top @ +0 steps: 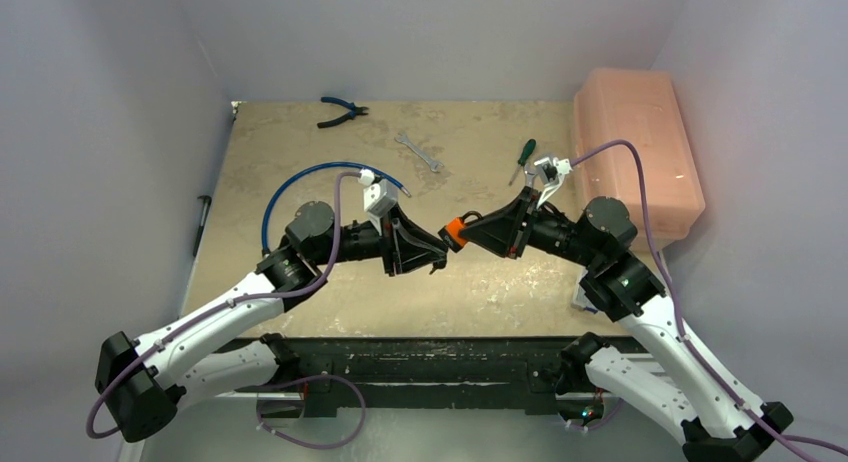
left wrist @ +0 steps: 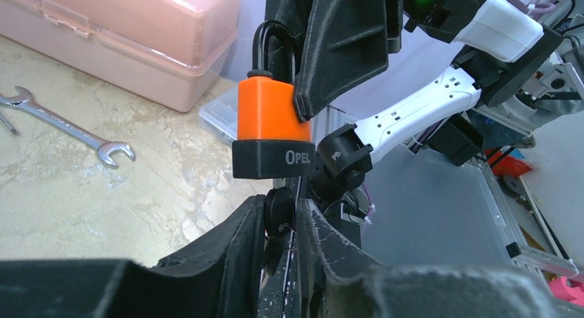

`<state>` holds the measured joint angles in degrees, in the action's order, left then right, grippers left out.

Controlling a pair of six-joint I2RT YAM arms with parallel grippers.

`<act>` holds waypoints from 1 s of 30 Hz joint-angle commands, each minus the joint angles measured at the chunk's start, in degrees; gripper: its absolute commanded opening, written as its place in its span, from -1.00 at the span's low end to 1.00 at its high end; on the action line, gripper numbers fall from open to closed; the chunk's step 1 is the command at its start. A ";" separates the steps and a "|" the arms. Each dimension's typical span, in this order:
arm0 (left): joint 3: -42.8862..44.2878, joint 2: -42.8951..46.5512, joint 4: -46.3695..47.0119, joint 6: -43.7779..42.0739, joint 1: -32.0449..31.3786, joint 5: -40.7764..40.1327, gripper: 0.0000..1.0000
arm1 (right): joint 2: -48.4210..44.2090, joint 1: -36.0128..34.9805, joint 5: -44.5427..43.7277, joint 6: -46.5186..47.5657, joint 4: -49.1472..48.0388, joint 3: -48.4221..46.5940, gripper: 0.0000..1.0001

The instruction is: Unlock with the key

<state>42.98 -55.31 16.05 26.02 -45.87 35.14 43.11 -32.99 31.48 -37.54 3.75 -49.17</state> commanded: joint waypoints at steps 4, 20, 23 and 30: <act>2.79 -1.87 4.13 1.49 -0.03 0.64 -1.00 | -0.99 -0.14 1.84 -0.86 -6.71 0.20 -1.00; 2.97 -2.52 6.01 2.64 -0.06 -2.18 -1.00 | 1.28 -0.09 3.41 0.72 -6.10 1.73 -1.00; 3.09 -2.61 5.19 1.80 -0.05 -2.82 -1.00 | 1.14 -0.08 3.10 0.96 -5.82 1.88 -1.00; 2.88 -1.28 1.11 -3.21 -0.08 -8.66 -1.00 | 1.72 -0.07 0.15 1.01 -3.95 1.35 -1.00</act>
<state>43.29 -57.52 16.14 27.18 -45.54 32.18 44.12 -32.23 31.44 -36.38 1.30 -47.44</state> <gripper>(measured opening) 0.057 0.225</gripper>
